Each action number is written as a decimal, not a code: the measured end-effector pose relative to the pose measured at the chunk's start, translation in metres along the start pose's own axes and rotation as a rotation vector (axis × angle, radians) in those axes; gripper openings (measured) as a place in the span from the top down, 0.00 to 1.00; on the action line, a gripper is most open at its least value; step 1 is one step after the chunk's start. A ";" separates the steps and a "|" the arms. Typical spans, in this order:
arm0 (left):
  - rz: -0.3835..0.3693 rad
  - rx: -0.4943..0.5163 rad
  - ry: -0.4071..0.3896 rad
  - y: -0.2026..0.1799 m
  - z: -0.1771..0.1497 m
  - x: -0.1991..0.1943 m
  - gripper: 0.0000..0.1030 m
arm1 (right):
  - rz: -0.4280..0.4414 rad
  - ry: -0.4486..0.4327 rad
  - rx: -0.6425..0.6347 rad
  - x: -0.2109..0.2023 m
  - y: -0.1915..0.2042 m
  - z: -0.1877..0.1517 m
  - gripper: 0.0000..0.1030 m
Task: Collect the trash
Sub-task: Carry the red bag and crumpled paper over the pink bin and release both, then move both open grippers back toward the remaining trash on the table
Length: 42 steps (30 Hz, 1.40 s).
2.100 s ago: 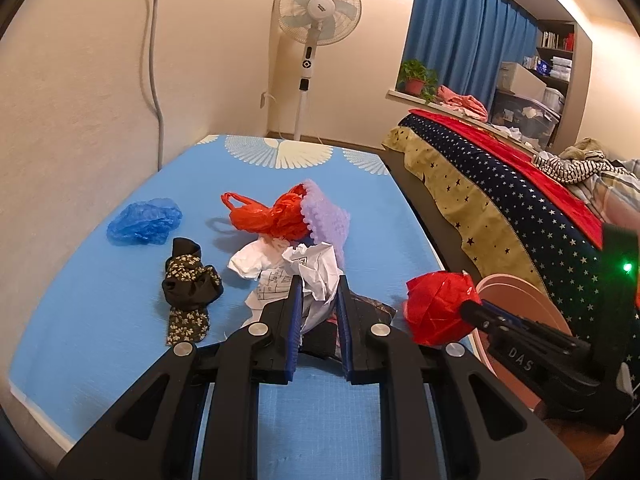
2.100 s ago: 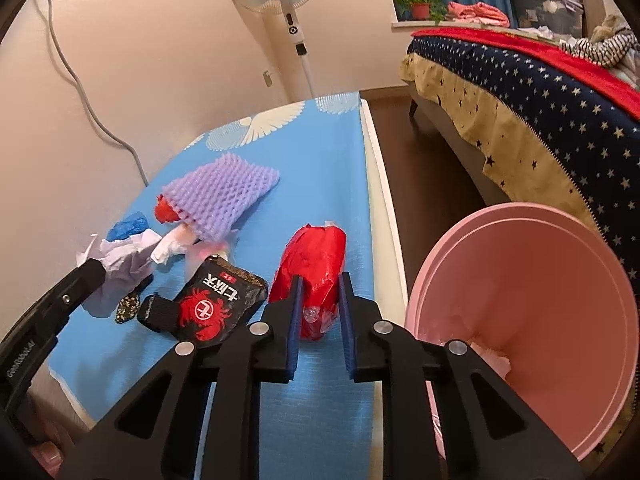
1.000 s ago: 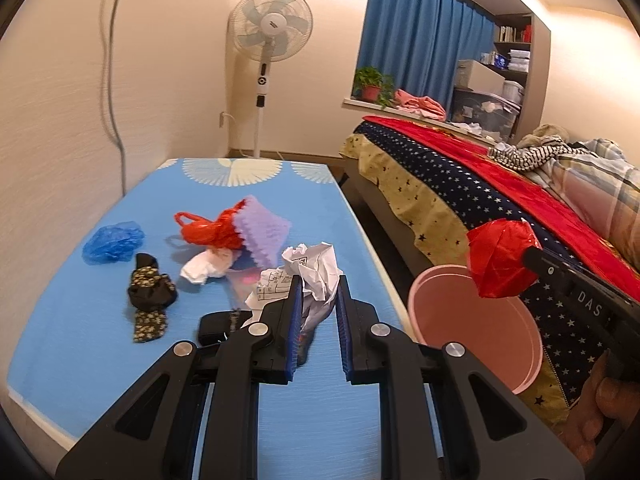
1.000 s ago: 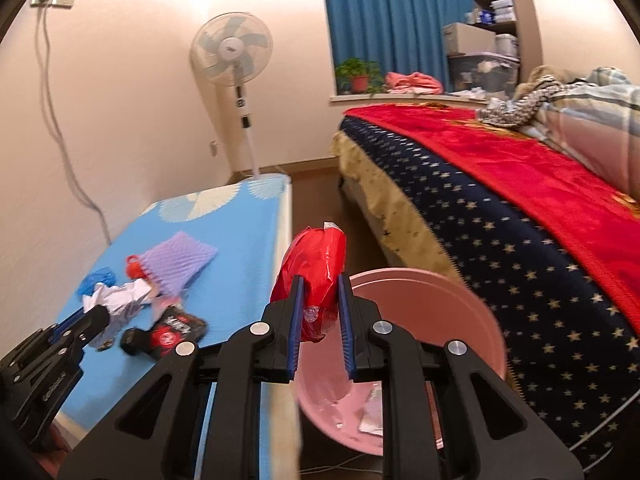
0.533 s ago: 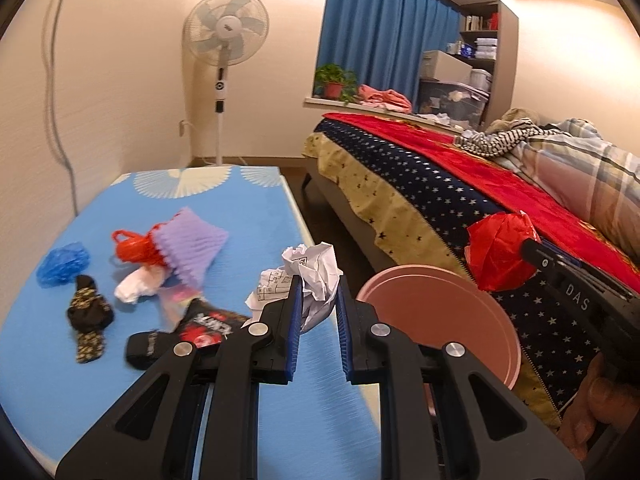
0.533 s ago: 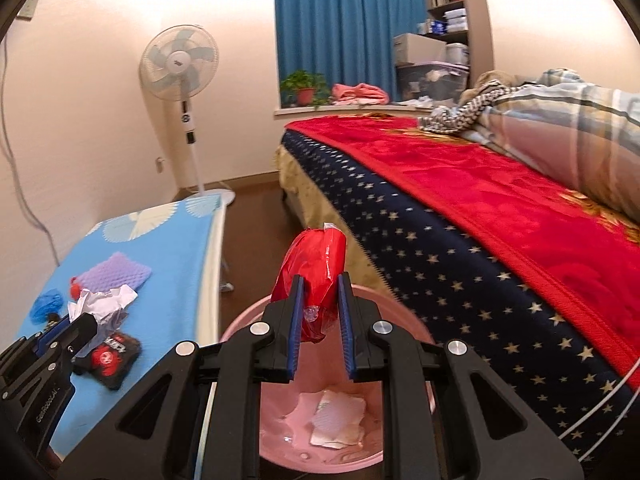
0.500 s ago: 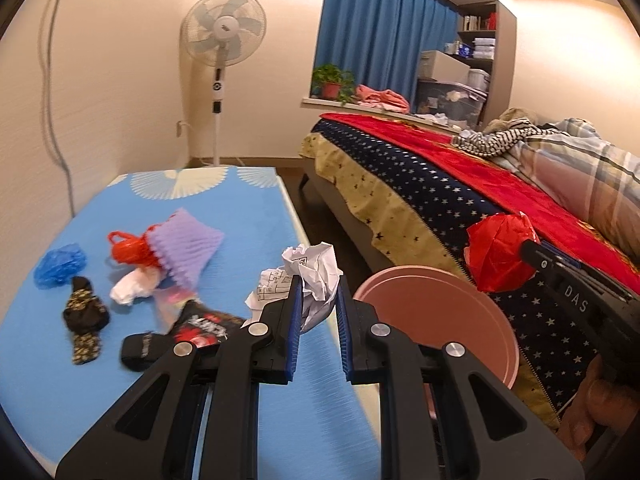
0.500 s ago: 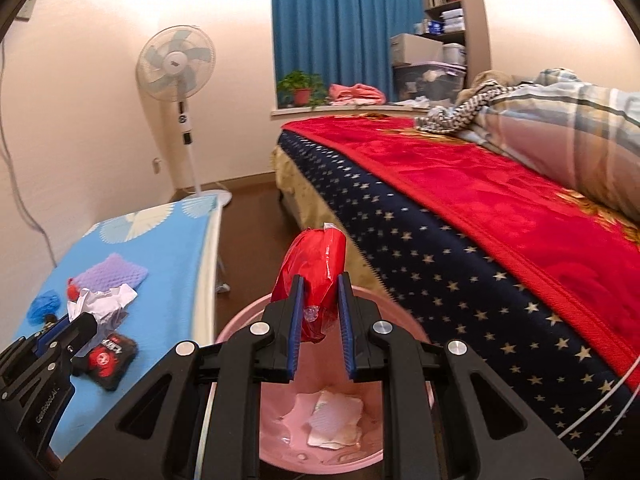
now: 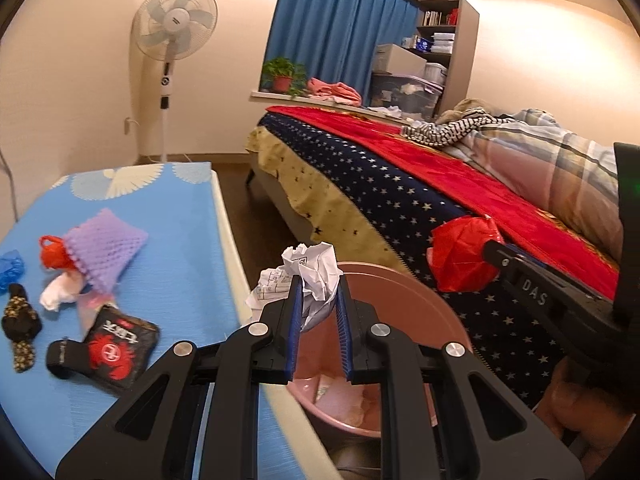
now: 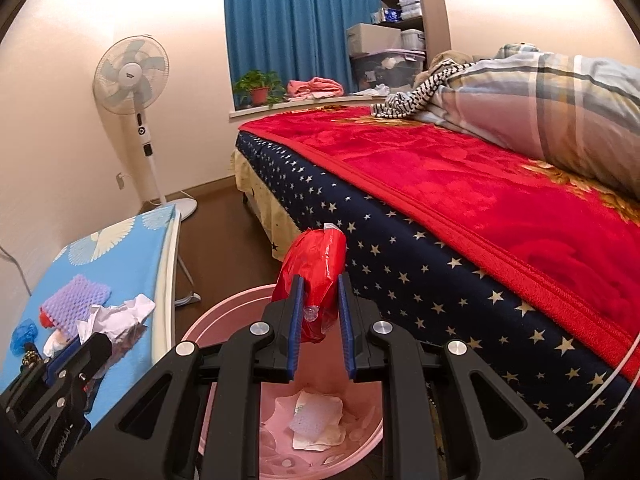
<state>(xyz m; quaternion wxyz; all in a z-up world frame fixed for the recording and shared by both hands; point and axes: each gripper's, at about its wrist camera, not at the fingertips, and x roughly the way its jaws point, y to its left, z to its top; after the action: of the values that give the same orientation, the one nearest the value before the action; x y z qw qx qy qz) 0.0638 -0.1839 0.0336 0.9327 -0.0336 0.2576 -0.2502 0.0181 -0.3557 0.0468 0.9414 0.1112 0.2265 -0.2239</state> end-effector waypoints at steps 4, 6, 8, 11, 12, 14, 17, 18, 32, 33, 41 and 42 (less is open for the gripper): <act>-0.021 -0.012 0.007 -0.003 0.000 0.007 0.84 | -0.012 0.000 0.005 0.002 -0.004 0.001 0.83; -0.030 -0.013 0.014 -0.006 0.000 0.012 0.84 | -0.021 -0.001 0.014 0.002 -0.007 0.001 0.83; -0.037 -0.013 0.023 -0.009 -0.001 0.017 0.84 | -0.030 -0.002 0.021 0.002 -0.009 0.001 0.83; -0.046 -0.003 0.036 -0.014 -0.002 0.023 0.84 | -0.040 -0.006 0.026 0.002 -0.013 0.002 0.83; -0.051 -0.001 0.039 -0.015 -0.002 0.024 0.84 | -0.043 -0.007 0.026 0.003 -0.013 0.002 0.83; -0.070 -0.001 0.050 -0.016 -0.003 0.026 0.84 | -0.041 -0.001 0.034 0.004 -0.015 0.002 0.83; -0.095 -0.002 0.084 -0.017 -0.003 0.032 0.77 | -0.043 0.008 0.034 0.006 -0.016 0.001 0.79; -0.095 -0.003 0.095 -0.016 -0.003 0.033 0.65 | -0.047 0.008 0.038 0.006 -0.016 0.001 0.78; -0.030 -0.026 0.053 0.016 0.002 0.003 0.59 | 0.011 -0.001 0.019 -0.003 0.000 0.003 0.62; -0.024 -0.028 0.050 0.019 0.003 0.000 0.59 | 0.017 -0.002 0.015 -0.004 0.003 0.003 0.62; 0.046 -0.042 0.025 0.047 0.001 -0.030 0.59 | 0.085 -0.005 -0.014 -0.019 0.028 -0.001 0.62; 0.054 -0.044 0.026 0.050 0.000 -0.033 0.59 | 0.094 -0.005 -0.015 -0.021 0.031 -0.001 0.62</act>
<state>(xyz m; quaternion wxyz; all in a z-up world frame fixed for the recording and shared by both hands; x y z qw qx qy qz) 0.0616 -0.1247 0.0393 0.9347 -0.0441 0.2760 -0.2195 0.0157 -0.3200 0.0589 0.9522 0.1140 0.2202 -0.1782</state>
